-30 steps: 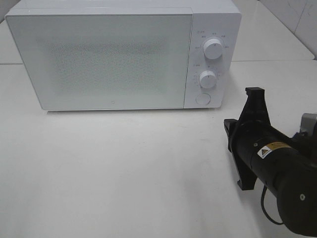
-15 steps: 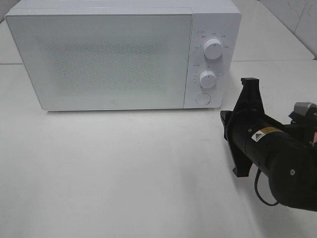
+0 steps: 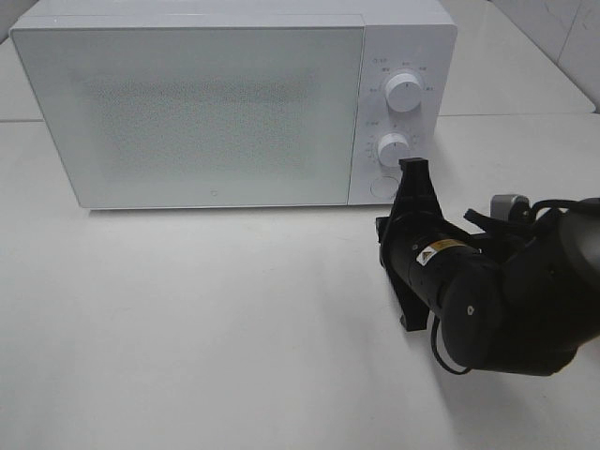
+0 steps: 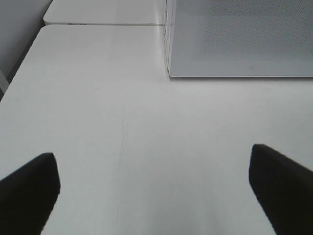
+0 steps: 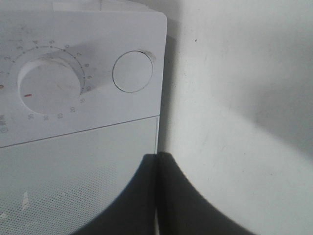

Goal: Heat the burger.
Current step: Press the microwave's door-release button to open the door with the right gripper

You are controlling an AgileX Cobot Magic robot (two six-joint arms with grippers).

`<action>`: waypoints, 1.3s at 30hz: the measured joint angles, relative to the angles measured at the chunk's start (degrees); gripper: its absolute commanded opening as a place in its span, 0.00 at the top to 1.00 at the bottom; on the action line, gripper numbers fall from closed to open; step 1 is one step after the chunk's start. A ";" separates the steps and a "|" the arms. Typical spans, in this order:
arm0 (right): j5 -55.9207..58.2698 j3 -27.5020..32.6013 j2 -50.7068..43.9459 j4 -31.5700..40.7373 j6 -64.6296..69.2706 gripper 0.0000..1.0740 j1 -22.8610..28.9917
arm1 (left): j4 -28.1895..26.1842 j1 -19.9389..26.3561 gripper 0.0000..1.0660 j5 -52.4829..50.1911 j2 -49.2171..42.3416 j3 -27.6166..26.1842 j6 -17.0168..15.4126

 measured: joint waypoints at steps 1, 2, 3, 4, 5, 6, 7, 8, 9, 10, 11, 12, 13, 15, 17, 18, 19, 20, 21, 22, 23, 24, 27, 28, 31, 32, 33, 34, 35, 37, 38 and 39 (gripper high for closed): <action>0.00 0.00 0.00 0.00 0.00 1.00 0.00 | 0.00 0.00 0.03 0.00 0.00 0.00 0.00; 0.17 -0.86 0.74 0.00 0.00 1.00 0.00 | 0.00 0.00 0.03 0.00 0.00 0.00 0.00; 0.23 -1.32 0.97 0.00 0.00 1.00 -0.23 | 0.00 0.00 0.03 0.00 0.00 0.00 0.00; 0.23 -1.32 0.97 0.00 0.00 1.00 -0.23 | 0.00 0.00 0.03 0.00 0.00 0.00 0.00; 0.46 -2.12 1.60 -0.86 0.00 1.00 -0.97 | 0.00 0.00 0.03 0.00 0.00 0.00 0.00; 1.09 -3.15 2.35 -2.06 0.00 1.00 -2.23 | 0.00 0.00 0.03 0.00 0.00 0.00 0.00; 1.09 -3.15 2.35 -2.06 0.00 1.00 -2.23 | 0.00 0.00 0.03 0.00 0.00 0.00 0.00; 1.32 -3.55 2.75 -2.52 0.00 1.00 -2.75 | 0.00 0.00 0.03 0.00 0.00 0.00 0.00; 1.66 -4.53 3.44 -3.04 0.00 1.00 -3.90 | 0.00 0.00 0.03 0.00 0.00 0.00 0.00; 1.66 -4.53 3.44 -3.04 0.00 1.00 -3.90 | 0.00 0.00 0.03 0.00 0.00 0.00 0.00; 1.72 -4.98 3.72 -3.32 0.00 1.00 -4.41 | 0.00 0.00 0.03 0.00 0.00 0.00 0.00; 1.72 -4.98 3.72 -3.32 0.00 1.00 -4.41 | 0.00 0.00 0.03 0.00 0.00 0.00 0.00; 1.95 -5.79 4.13 -4.07 0.00 1.00 -5.39 | 0.00 0.00 0.03 0.00 0.00 0.00 0.00; 2.46 -6.53 4.18 -4.24 0.00 1.00 -6.47 | 0.00 0.00 0.03 0.00 0.00 0.00 0.00; 2.69 -6.93 4.18 -4.30 -0.11 1.00 -7.05 | 0.00 0.00 0.03 0.00 0.00 0.00 0.00; 2.98 -7.85 4.30 -4.98 -0.11 1.00 -8.14 | 0.00 0.00 0.03 0.00 0.00 0.00 0.00; 3.04 -8.71 4.81 -5.84 -0.17 1.00 -9.28 | 0.00 0.00 0.03 0.00 0.00 0.00 0.00; 3.04 -8.71 4.81 -5.84 -0.17 1.00 -9.28 | 0.00 0.00 0.03 0.00 0.00 0.00 0.00; 3.15 -9.17 5.27 -6.53 -0.11 1.00 -9.74 | 0.00 0.00 0.03 0.00 0.00 0.00 0.00; 3.15 -10.03 6.07 -7.45 0.34 1.00 -10.37 | 0.00 0.00 0.03 0.00 0.00 0.00 0.00; 3.15 -10.03 6.07 -7.45 0.34 1.00 -10.37 | 0.00 0.00 0.03 0.00 0.00 0.00 0.00; 3.50 -10.66 7.05 -8.08 1.15 1.00 -10.77 | 0.00 0.00 0.03 0.00 0.00 0.00 0.00; 3.95 -11.69 8.42 -8.65 1.49 1.00 -11.40 | 0.00 0.00 0.03 0.00 0.00 0.00 0.00; 3.95 -11.69 8.42 -8.65 1.49 1.00 -11.40 | 0.00 0.00 0.03 0.00 0.00 0.00 0.00; 4.53 -12.66 9.28 -8.94 2.01 1.00 -12.09 | 0.00 0.00 0.03 0.00 0.00 0.00 0.00; 4.64 -13.18 9.51 -9.34 2.18 1.00 -12.43 | 0.00 0.00 0.03 0.00 0.00 0.00 0.00; 4.64 -13.35 9.51 -9.57 2.35 1.00 -12.55 | 0.06 0.00 0.03 0.00 0.00 0.00 0.00; 4.64 -13.35 9.51 -9.57 2.35 1.00 -12.55 | 0.06 0.00 0.03 0.00 0.00 0.00 0.00; 4.58 -13.69 9.57 -9.91 2.35 1.00 -12.66 | 0.06 0.00 0.03 0.00 0.00 0.00 0.00; 4.53 -13.81 9.57 -9.91 2.35 1.00 -12.66 | 0.06 0.00 0.03 0.00 0.00 0.00 0.00; 4.53 -13.92 9.68 -9.91 2.35 1.00 -12.66 | 0.06 0.00 0.03 0.00 0.00 0.00 0.00; 4.53 -13.92 9.68 -9.91 2.35 1.00 -12.66 | 0.06 0.00 0.03 0.00 0.00 0.00 0.00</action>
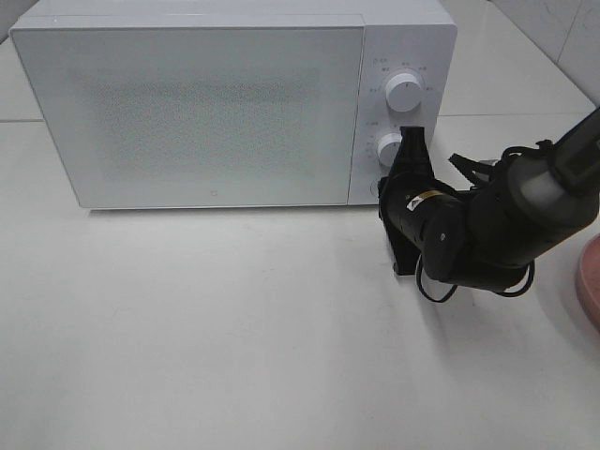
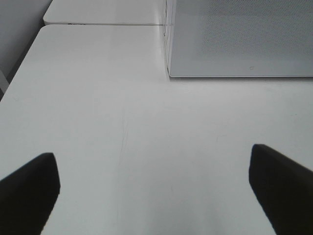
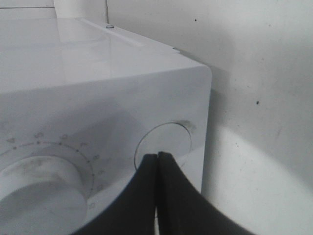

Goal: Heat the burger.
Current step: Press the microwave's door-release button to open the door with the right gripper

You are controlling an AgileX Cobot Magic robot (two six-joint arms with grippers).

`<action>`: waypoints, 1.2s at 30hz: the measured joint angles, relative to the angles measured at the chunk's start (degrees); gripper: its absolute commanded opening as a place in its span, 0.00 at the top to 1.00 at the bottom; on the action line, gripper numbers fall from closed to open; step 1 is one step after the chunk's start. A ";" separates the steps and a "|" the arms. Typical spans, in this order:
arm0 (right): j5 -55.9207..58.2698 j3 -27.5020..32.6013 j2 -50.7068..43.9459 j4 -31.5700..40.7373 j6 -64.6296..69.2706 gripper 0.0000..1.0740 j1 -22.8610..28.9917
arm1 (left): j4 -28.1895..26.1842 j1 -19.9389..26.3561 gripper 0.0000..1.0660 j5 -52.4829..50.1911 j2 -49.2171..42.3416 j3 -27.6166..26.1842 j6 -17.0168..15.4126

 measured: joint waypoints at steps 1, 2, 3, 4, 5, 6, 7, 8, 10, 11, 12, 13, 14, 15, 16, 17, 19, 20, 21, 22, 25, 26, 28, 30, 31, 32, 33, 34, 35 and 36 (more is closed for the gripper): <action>-0.06 -0.17 0.46 0.00 0.00 1.00 -0.06 | 0.00 0.00 0.03 0.00 0.00 0.00 0.00; -0.06 -0.17 0.46 0.00 0.00 1.00 -0.06 | 0.00 0.00 0.03 0.00 0.00 0.00 0.00; -0.06 -0.29 1.15 0.00 0.17 1.00 -0.06 | 0.00 0.00 0.03 0.00 0.00 0.00 0.00; 0.11 -0.46 1.55 0.00 0.23 1.00 -0.06 | 0.00 0.00 0.03 0.00 0.00 0.00 0.00; 0.11 -0.46 1.55 0.00 0.23 1.00 -0.06 | 0.00 0.00 0.03 0.00 0.00 0.00 0.00; 0.11 -0.92 1.95 0.00 0.34 1.00 -0.06 | 0.00 0.00 0.03 0.00 0.00 0.00 0.00; 0.06 -1.26 2.18 0.00 0.40 1.00 -0.06 | 0.00 0.00 0.03 0.00 0.00 0.00 0.00; 0.06 -1.26 2.18 0.00 0.40 1.00 -0.06 | 0.00 0.00 0.03 0.00 0.00 0.00 0.00; -0.80 -1.89 2.35 0.40 0.29 1.00 -0.06 | 0.00 0.00 0.03 0.00 0.00 0.00 0.00; -0.80 -1.89 2.35 0.40 0.29 1.00 -0.06 | 0.00 0.00 0.03 0.00 0.00 0.00 0.00; -0.86 -2.18 2.41 0.97 0.11 1.00 -0.06 | 0.00 0.00 0.03 0.00 0.00 0.00 0.00; -0.92 -2.23 2.46 1.26 0.06 1.00 -0.06 | 0.00 0.00 0.03 0.00 0.00 0.00 0.00; -0.92 -2.23 2.46 1.26 0.06 1.00 -0.06 | 0.00 0.00 0.03 0.00 0.00 0.00 0.00; -0.92 -2.75 2.64 1.72 0.00 1.00 -0.06 | 0.00 0.00 0.03 0.00 0.00 0.00 0.00; -1.03 -2.92 2.86 1.89 0.00 1.00 -0.06 | 0.00 0.00 0.03 0.00 0.00 0.00 0.00; -1.03 -2.92 2.86 1.89 0.00 1.00 -0.06 | 0.00 0.00 0.03 0.00 0.00 0.00 0.00; -1.32 -2.98 3.15 2.18 -0.11 1.00 -0.06 | 0.00 0.00 0.03 0.00 0.00 0.00 0.00; -1.32 -3.21 3.15 2.69 -0.34 1.00 -0.06 | 0.00 0.00 0.03 0.00 0.00 0.00 0.00; -1.32 -3.32 3.15 2.98 -0.40 1.00 -0.06 | 0.00 0.00 0.03 0.00 0.00 0.00 0.00; -1.32 -3.32 3.15 2.98 -0.40 1.00 -0.06 | 0.00 0.00 0.03 0.00 0.00 0.00 0.00; -0.80 -4.01 3.21 3.95 -1.20 1.00 0.06 | 0.00 0.00 0.03 0.00 0.00 0.00 0.00; -0.63 -4.13 3.27 4.30 -1.43 1.00 0.11 | 0.00 0.00 0.03 0.00 0.00 0.00 0.00; -0.29 -4.64 3.50 4.70 -1.55 1.00 0.23 | 0.00 0.00 0.03 0.00 0.00 0.00 0.00; -0.29 -4.87 3.72 4.93 -1.66 1.00 0.23 | 0.00 0.00 0.03 0.00 0.00 0.00 0.00; 0.17 -5.39 4.01 5.16 -1.95 1.00 0.29 | 0.00 0.00 0.03 0.00 0.00 0.00 0.00; 0.34 -5.73 4.13 5.56 -2.06 1.00 0.29 | 0.00 0.00 0.03 0.00 0.00 0.00 0.00; 0.34 -5.73 4.13 5.56 -2.06 1.00 0.29 | 0.00 0.00 0.03 0.00 0.00 0.00 0.00; 0.52 -6.42 4.58 6.76 -3.04 1.00 0.52 | 0.00 0.00 0.03 0.00 0.00 0.00 0.00; 0.52 -6.42 4.58 6.76 -3.04 1.00 0.52 | 0.00 0.00 0.03 0.00 0.00 0.00 0.00; 0.06 -7.39 5.33 8.25 -4.18 1.00 0.74 | 0.00 0.00 0.03 0.00 0.00 0.00 0.00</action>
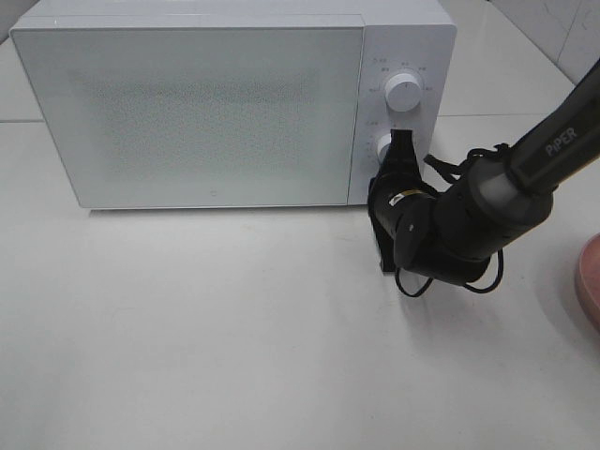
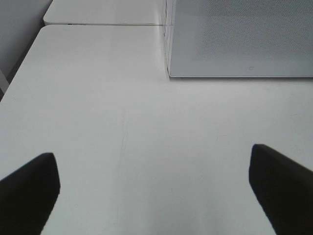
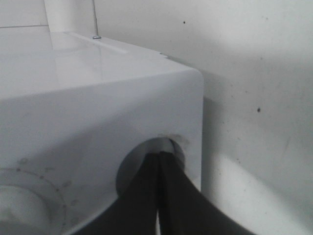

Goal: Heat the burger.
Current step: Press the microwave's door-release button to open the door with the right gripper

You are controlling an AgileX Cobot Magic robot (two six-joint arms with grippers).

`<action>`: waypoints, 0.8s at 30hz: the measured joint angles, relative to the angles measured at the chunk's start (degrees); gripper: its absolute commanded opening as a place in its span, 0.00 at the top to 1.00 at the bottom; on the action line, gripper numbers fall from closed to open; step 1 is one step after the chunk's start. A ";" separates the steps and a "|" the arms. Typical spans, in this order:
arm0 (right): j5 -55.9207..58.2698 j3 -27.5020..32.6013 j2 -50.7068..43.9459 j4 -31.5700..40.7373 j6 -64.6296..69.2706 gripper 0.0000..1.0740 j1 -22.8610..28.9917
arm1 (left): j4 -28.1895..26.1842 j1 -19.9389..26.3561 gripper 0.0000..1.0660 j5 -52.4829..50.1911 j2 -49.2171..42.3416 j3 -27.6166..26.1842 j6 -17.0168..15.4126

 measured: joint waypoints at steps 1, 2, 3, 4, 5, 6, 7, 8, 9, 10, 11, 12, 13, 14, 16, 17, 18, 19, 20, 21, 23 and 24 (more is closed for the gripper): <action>-0.29 -0.63 0.46 0.80 -0.52 1.00 0.06 | 0.00 0.00 0.03 0.00 0.00 0.00 0.00; -0.29 -0.63 0.46 0.80 -0.52 1.00 0.06 | 0.00 0.00 0.03 0.00 0.00 0.00 0.00; -0.34 -1.26 0.80 2.01 -1.32 1.00 0.29 | 0.00 0.00 0.03 0.00 0.00 0.00 0.00; -0.34 -1.43 0.97 2.58 -1.66 1.00 0.46 | 0.00 0.00 0.03 0.00 0.00 0.00 0.00; -0.34 -1.43 0.97 2.58 -1.66 1.00 0.46 | 0.00 0.00 0.03 0.00 0.00 0.00 0.00; -0.34 -1.95 1.09 3.90 -1.89 1.00 0.74 | 0.00 0.00 0.03 0.00 0.00 0.00 0.00; -0.34 -2.06 1.15 4.41 -1.89 1.00 0.80 | 0.00 0.00 0.03 0.00 0.00 0.00 0.00; -0.34 -2.06 1.15 4.41 -1.89 1.00 0.80 | 0.00 0.00 0.03 0.00 0.00 0.00 0.00; -0.34 -2.06 1.15 4.47 -1.89 1.00 0.80 | 0.00 0.00 0.03 0.00 0.00 0.00 0.00; -0.34 -2.06 1.15 4.47 -1.89 1.00 0.80 | 0.00 0.00 0.03 0.00 0.00 0.00 0.00; -0.34 -2.06 1.15 4.58 -1.89 1.00 0.92 | 0.00 0.00 0.03 0.00 0.00 0.00 0.00; -0.34 -2.06 1.15 4.58 -1.89 1.00 0.92 | 0.00 0.00 0.03 0.00 0.00 0.00 0.00; -0.34 -2.06 1.15 4.58 -1.89 1.00 0.92 | 0.00 0.00 0.03 0.00 0.00 0.00 0.00; -0.34 -2.06 1.15 4.58 -1.89 1.00 0.92 | 0.00 0.00 0.03 0.00 0.00 0.00 0.00; -0.34 -2.06 1.15 4.58 -1.89 1.00 0.92 | 0.00 0.00 0.03 0.00 0.00 0.00 0.00; -0.29 -2.06 1.15 4.64 -1.89 1.00 0.92 | 0.00 0.00 0.03 0.00 0.00 0.00 0.00; -0.29 -2.06 1.15 4.64 -1.89 1.00 0.92 | 0.00 0.00 0.03 0.00 0.00 0.00 0.00; -0.17 -2.06 1.15 4.64 -1.89 1.00 0.92 | 0.00 0.00 0.03 0.00 0.00 0.00 0.00; -0.17 -2.06 1.15 4.64 -1.89 1.00 0.92 | 0.00 0.00 0.03 0.00 0.00 0.00 0.00; 0.06 -2.06 1.09 4.70 -1.89 1.00 0.92 | 0.00 0.00 0.03 0.00 0.00 0.00 0.00; 0.11 -2.01 1.03 4.70 -1.89 1.00 0.92 | 0.00 0.00 0.03 0.00 0.00 0.00 0.00; 0.17 -1.95 0.97 4.70 -1.89 1.00 0.92 | 0.00 0.00 0.03 0.00 0.00 0.00 0.00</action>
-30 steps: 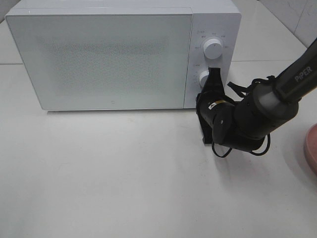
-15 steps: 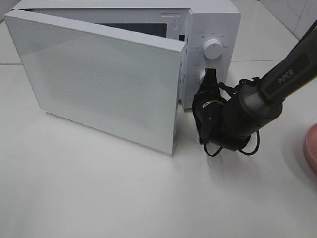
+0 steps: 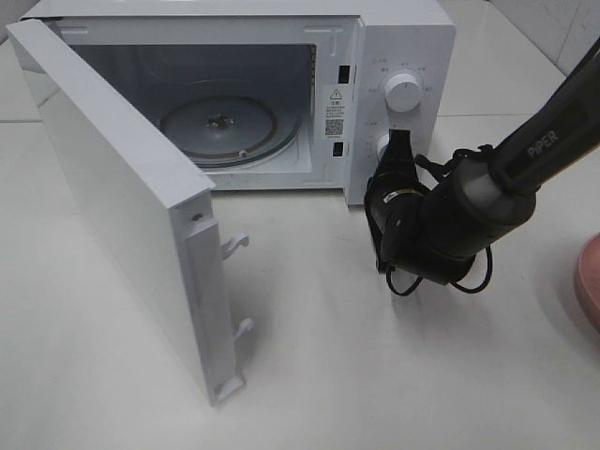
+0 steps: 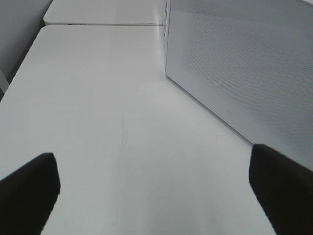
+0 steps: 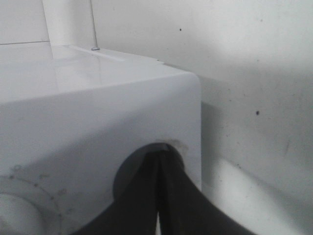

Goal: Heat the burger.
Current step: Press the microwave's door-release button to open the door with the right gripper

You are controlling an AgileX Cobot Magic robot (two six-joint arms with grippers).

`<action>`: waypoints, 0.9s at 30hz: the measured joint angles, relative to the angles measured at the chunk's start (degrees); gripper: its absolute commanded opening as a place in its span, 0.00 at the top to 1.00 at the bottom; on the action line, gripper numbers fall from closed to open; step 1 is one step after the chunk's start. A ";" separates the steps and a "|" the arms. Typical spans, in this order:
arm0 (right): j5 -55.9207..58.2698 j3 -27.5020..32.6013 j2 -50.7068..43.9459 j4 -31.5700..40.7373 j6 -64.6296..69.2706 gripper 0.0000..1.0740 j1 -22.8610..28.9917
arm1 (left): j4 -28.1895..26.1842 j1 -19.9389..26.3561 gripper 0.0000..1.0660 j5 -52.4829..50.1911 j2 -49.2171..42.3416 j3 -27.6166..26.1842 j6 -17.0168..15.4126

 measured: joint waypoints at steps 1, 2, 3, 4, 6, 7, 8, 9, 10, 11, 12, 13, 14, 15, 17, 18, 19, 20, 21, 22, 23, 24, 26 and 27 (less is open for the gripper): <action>0.74 0.29 -0.52 -0.17 0.00 0.99 -0.17 | 0.00 0.00 0.03 0.00 0.00 0.00 0.00; 0.74 0.29 -0.52 -0.17 0.00 0.99 -0.17 | 0.00 0.00 0.03 0.00 0.00 0.00 0.00; 1.43 0.80 -0.97 -1.15 0.06 0.99 -0.46 | 0.00 0.00 0.03 0.00 0.00 0.00 0.00; 1.43 0.80 -0.97 -1.15 0.06 0.99 -0.46 | 0.00 0.00 0.03 0.00 0.00 0.00 0.00; 2.58 1.55 -2.01 -3.15 0.06 0.99 -1.03 | 0.00 0.00 0.03 0.00 0.00 0.00 0.00; 2.58 1.55 -2.01 -3.15 0.06 0.99 -1.03 | 0.00 0.00 0.03 0.00 0.00 0.00 0.00; 3.21 2.23 -2.81 -4.41 0.11 0.99 -1.43 | 0.00 0.00 0.03 0.00 0.00 0.00 0.00; 3.21 2.23 -2.81 -4.41 0.11 0.99 -1.43 | 0.00 0.00 0.03 0.00 0.00 0.00 0.00; 3.38 2.64 -3.21 -4.98 0.11 0.99 -1.49 | 0.00 0.00 0.03 0.00 0.00 0.00 0.00; 3.67 3.67 -4.07 -5.96 0.17 0.99 -1.60 | 0.00 0.00 0.03 0.00 0.00 0.00 0.00; 3.67 3.67 -4.07 -5.96 0.17 0.99 -1.60 | 0.00 0.00 0.03 0.00 0.00 0.00 0.00; 3.67 4.13 -4.41 -6.42 0.23 0.99 -1.60 | 0.00 0.00 0.03 0.00 0.00 0.00 0.00; 3.72 5.33 -5.27 -6.99 0.23 1.00 -1.60 | 0.00 0.00 0.03 0.00 0.00 0.00 0.00; 3.72 5.33 -5.27 -6.99 0.23 1.00 -1.60 | 0.00 0.00 0.03 0.00 0.00 0.00 0.00; 5.21 7.22 -6.99 -7.62 0.17 0.99 -1.60 | 0.00 0.00 0.03 0.00 0.00 0.00 0.00; 5.21 7.22 -6.99 -7.62 0.17 0.99 -1.60 | 0.00 0.00 0.03 0.00 0.00 0.00 0.00; 6.76 8.19 -8.19 -7.91 0.06 0.99 -1.60 | 0.00 0.00 0.03 0.00 0.00 0.00 0.00; 6.76 8.19 -8.19 -7.91 0.06 0.99 -1.60 | 0.00 0.00 0.03 0.00 0.00 0.00 0.00; 7.62 8.71 -8.82 -8.02 0.06 0.99 -1.60 | 0.00 0.00 0.03 0.00 0.00 0.00 0.00; 8.48 9.68 -9.85 -8.14 -0.23 0.99 -1.60 | 0.00 0.00 0.03 0.00 0.00 0.00 0.00; 8.48 9.68 -9.85 -8.14 -0.23 0.99 -1.60 | 0.00 0.00 0.03 0.00 0.00 0.00 0.00; 9.40 10.83 -11.00 -8.31 -0.97 0.99 -1.60 | 0.00 0.00 0.03 0.00 0.00 0.00 0.00; 9.97 11.40 -11.75 -8.37 -1.43 0.99 -1.60 | 0.00 0.00 0.03 0.00 0.00 0.00 0.00; 11.34 12.49 -13.35 -8.88 -2.46 0.99 -1.60 | 0.00 0.00 0.03 0.00 0.00 0.00 0.00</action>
